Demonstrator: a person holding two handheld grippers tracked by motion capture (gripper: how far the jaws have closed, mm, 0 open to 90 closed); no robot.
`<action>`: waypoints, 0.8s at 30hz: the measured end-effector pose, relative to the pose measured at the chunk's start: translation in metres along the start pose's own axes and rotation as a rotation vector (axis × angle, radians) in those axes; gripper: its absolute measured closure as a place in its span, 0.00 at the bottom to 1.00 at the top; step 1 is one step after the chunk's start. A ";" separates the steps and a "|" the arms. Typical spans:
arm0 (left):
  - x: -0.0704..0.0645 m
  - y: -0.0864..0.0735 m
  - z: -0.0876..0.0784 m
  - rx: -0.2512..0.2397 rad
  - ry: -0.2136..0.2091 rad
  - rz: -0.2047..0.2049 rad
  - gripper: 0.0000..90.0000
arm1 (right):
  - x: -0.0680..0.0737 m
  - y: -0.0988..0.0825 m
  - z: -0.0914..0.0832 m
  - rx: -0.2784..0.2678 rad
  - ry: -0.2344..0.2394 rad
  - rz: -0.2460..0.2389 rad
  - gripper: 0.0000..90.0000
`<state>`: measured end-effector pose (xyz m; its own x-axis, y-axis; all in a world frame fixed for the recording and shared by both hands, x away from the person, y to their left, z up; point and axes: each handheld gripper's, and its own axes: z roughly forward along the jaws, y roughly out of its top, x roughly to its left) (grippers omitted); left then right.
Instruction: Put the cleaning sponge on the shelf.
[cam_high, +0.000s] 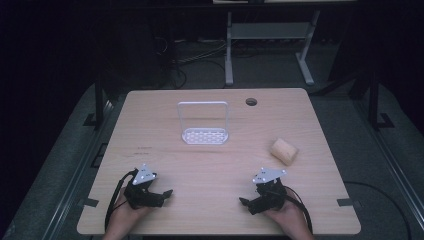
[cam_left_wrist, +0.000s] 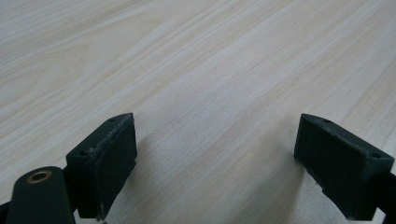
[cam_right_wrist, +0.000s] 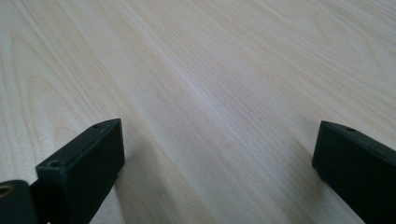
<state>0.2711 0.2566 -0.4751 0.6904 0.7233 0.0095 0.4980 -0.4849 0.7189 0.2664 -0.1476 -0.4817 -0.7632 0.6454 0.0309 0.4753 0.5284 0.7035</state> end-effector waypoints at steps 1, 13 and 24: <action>0.000 0.000 0.000 -0.001 0.000 -0.001 0.14 | 0.000 0.000 0.000 0.000 0.000 0.000 0.02; 0.000 0.000 0.000 -0.001 0.000 -0.001 0.14 | -0.001 0.000 -0.002 0.015 0.002 -0.008 0.03; 0.000 0.000 0.000 -0.002 0.000 -0.001 0.14 | -0.002 -0.002 -0.020 0.008 -0.009 0.018 0.03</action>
<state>0.2712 0.2566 -0.4752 0.6901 0.7236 0.0091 0.4976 -0.4836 0.7201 0.2577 -0.1609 -0.4688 -0.7505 0.6598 0.0371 0.4924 0.5209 0.6973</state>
